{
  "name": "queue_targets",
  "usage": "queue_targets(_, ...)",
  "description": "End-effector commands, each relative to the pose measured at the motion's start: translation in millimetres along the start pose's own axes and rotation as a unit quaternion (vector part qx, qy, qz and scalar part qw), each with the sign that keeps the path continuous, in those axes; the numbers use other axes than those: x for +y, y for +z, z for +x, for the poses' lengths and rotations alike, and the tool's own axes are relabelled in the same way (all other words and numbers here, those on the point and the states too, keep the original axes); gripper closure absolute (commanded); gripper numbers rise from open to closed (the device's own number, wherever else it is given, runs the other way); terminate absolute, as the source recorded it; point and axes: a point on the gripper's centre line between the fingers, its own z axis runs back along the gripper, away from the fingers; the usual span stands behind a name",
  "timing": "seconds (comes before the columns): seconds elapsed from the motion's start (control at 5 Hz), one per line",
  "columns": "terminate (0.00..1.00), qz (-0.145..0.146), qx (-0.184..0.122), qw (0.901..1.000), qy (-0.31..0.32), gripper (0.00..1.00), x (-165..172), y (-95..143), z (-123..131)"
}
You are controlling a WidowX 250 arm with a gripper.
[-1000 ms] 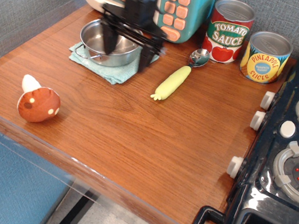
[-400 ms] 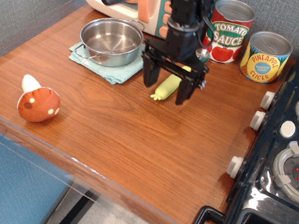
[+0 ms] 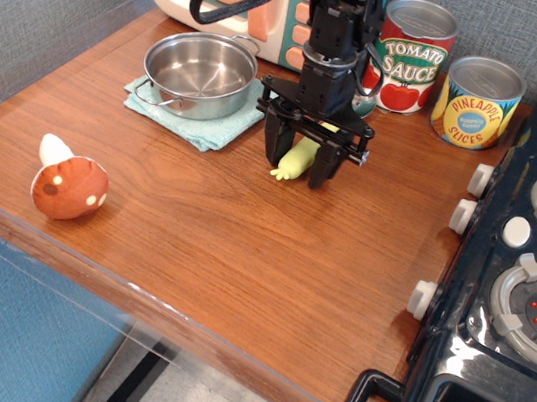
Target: Pick up the spoon and put it next to the napkin's left hand side.
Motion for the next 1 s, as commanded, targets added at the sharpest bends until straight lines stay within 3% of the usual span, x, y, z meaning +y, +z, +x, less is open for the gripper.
queue_targets(0.0,0.00,0.002,-0.037,0.9993,-0.001,1.00,7.0,29.3,-3.1)
queue_targets(0.4,0.00,-0.013,-0.075,0.9971,-0.005,1.00,10.6,71.8,-30.2)
queue_targets(0.6,0.00,-0.003,-0.095,0.9955,0.001,1.00,36.8,94.5,-46.4)
queue_targets(0.8,0.00,0.013,-0.088,0.9958,0.022,1.00,83.8,106.4,-61.3)
